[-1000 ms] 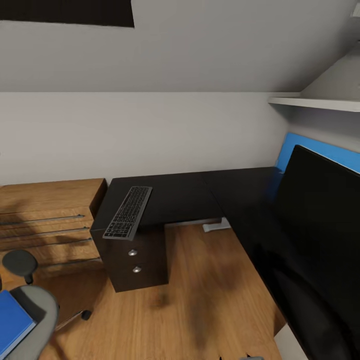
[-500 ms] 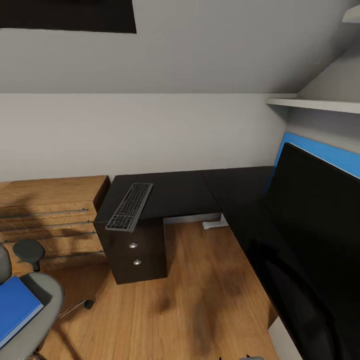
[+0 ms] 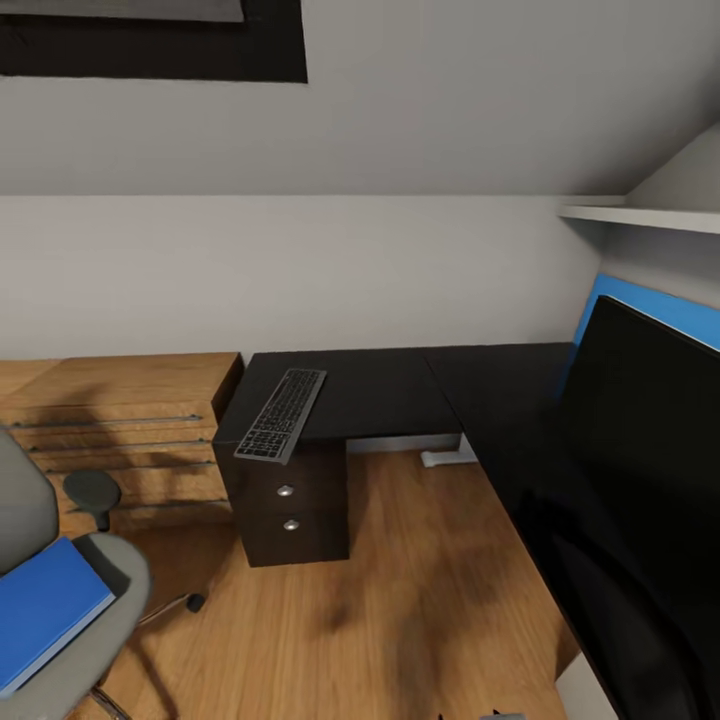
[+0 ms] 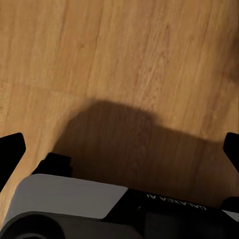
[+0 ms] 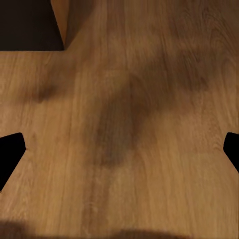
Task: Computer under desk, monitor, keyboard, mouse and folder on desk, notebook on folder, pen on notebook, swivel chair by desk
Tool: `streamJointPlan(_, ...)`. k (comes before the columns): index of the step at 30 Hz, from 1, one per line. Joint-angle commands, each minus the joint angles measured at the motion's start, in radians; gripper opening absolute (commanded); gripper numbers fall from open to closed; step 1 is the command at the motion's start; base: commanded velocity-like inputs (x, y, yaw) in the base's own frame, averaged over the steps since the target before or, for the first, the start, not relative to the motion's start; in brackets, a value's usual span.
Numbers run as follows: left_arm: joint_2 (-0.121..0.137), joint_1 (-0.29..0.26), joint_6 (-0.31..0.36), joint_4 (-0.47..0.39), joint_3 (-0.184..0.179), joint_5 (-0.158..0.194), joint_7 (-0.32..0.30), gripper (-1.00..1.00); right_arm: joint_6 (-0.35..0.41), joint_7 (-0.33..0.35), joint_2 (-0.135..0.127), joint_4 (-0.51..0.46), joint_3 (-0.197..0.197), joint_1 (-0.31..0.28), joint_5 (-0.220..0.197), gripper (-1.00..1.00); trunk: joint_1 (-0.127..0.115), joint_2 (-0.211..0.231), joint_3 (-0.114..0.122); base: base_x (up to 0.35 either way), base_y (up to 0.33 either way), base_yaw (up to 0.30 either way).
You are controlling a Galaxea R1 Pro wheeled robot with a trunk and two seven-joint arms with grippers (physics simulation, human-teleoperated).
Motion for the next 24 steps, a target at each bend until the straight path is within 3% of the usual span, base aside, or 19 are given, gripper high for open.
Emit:
streamJointPlan(1,0.000,0.000,0.002,-0.001,0.001,0.006,0.003,1.00,-0.001,-0.010,0.000,0.001,0.002,0.000,0.011,1.00,0.000,0.000,0.000,-0.006,0.000,0.151)
streamJointPlan(8,-0.001,0.000,0.002,-0.001,0.001,0.006,0.003,1.00,-0.001,-0.010,0.000,0.001,0.002,0.000,0.011,1.00,0.000,0.000,0.009,-0.115,0.000,0.143)
streamJointPlan(24,-0.002,0.000,0.002,-0.001,-0.001,0.006,0.003,1.00,-0.001,-0.010,0.000,-0.001,0.002,0.000,0.011,1.00,0.000,0.000,0.013,-0.301,-0.003,0.025)
